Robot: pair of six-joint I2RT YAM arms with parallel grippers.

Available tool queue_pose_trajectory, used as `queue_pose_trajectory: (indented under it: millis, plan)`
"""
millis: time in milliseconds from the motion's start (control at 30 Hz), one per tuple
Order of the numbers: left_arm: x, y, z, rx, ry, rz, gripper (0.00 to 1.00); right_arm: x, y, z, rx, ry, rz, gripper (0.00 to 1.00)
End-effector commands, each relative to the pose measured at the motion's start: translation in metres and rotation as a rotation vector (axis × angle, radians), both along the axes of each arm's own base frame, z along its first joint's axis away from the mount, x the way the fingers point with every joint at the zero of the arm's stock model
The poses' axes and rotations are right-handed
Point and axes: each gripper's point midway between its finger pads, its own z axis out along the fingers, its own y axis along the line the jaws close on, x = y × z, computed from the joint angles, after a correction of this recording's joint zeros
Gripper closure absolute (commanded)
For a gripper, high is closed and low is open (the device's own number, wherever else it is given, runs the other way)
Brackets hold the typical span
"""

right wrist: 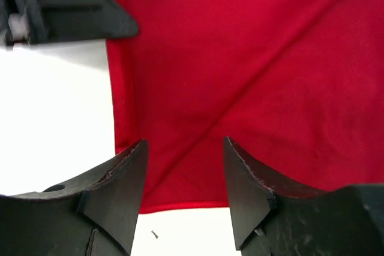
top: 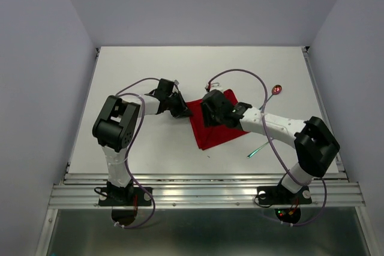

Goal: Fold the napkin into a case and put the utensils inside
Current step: Pick up the upper triangle-folded napkin from the center of the board.

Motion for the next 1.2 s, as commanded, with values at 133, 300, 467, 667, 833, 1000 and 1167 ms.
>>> queue_pose_trajectory:
  millis: [133,300,467,667,833,1000,1167]
  plan:
    - [-0.001,-0.003,0.040,-0.075,-0.043,0.039,1.00,-0.031,0.027,-0.002,-0.217,-0.144,0.079,0.29]
    - [-0.002,-0.003,0.047,-0.084,-0.038,0.054,1.00,-0.045,0.048,-0.011,-0.260,-0.177,0.127,0.26]
    - [-0.003,-0.003,0.048,-0.082,-0.035,0.055,1.00,-0.050,0.049,-0.029,-0.335,-0.188,0.125,0.27]
    - [-0.003,-0.003,0.047,-0.083,-0.032,0.057,1.00,-0.054,0.058,-0.039,-0.355,-0.207,0.132,0.30]
    - [-0.002,-0.003,0.048,-0.082,-0.036,0.057,1.00,-0.055,0.061,-0.045,-0.380,-0.218,0.105,0.37]
    - [-0.002,-0.003,0.046,-0.081,-0.030,0.056,1.00,-0.054,0.057,-0.051,-0.444,-0.251,0.068,0.42]
    - [-0.002,-0.003,0.046,-0.081,-0.032,0.055,1.00,-0.053,0.049,-0.061,-0.542,-0.284,0.033,0.47]
